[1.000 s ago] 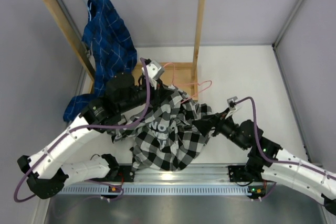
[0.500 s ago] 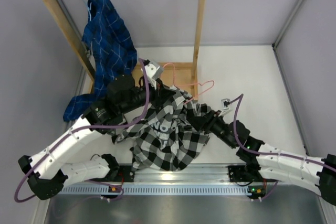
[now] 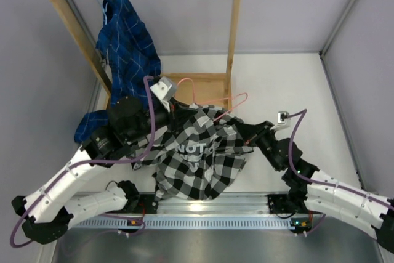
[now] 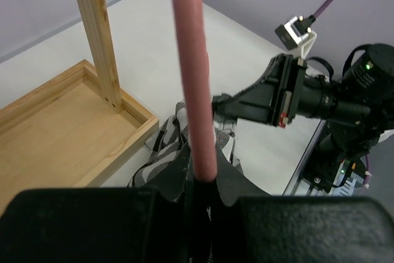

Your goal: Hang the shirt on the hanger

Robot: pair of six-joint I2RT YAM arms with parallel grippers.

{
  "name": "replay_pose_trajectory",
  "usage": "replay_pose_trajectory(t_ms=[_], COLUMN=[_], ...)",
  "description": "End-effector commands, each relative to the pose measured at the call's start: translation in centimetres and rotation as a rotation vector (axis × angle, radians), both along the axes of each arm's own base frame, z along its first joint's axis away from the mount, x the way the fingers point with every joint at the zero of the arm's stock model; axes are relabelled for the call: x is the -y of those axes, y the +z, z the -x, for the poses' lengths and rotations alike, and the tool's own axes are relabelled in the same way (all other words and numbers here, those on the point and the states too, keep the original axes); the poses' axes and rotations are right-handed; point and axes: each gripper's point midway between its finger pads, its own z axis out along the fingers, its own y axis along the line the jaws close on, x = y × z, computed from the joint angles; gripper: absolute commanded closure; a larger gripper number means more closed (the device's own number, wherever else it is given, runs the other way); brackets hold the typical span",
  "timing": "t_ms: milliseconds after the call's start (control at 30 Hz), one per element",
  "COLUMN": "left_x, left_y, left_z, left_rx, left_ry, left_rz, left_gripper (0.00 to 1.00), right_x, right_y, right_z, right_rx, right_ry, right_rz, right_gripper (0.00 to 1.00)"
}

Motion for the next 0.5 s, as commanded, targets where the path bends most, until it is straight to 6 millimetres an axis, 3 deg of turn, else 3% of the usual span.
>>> replay_pose_trajectory(t_ms=[0,33,167,233,267,300,467], left_x=[-0.9,-0.9,-1.3,-1.8,-2.0,-2.5,-3.6], left_y=[1.5,1.1,-0.3,-0.3,-0.9,-1.3,-3.5], left_z=[1.3,1.8,4.2,5.7,6.1,6.5,6.4], left_rx=[0.026,0.012,-0.009,-0.003,-0.011,-0.02,-0.081], left_ry=[-0.018,-0.036,-0.126,-0.177,-0.183,-0.184,-0.134], left_rz=[0.047,0.042,0.025,0.04,0.033,0.024,-0.042], left_gripper=[1.0,1.0,1.0,1.0,1.0,1.0,1.0], right_x=[2.0,3.0,2.7,3.3,3.4,3.6,4.8], right_y=[2.0,2.0,2.0,3.4,2.2,3.5,2.8], right_z=[-1.8,-2.7,-3.3,-4.2,-4.4,-4.9,-5.8], right_rx=[0.01,0.008,-0.014,0.006,-0.044,-0.023,-0.101], right_ry=[-0.052,-0.073,0.03,0.021,0.026,0.014,-0.016], right_rz=[0.089,0.104,0.153,0.204,0.258,0.299,0.47], right_gripper=[1.0,1.0,1.0,1.0,1.0,1.0,1.0])
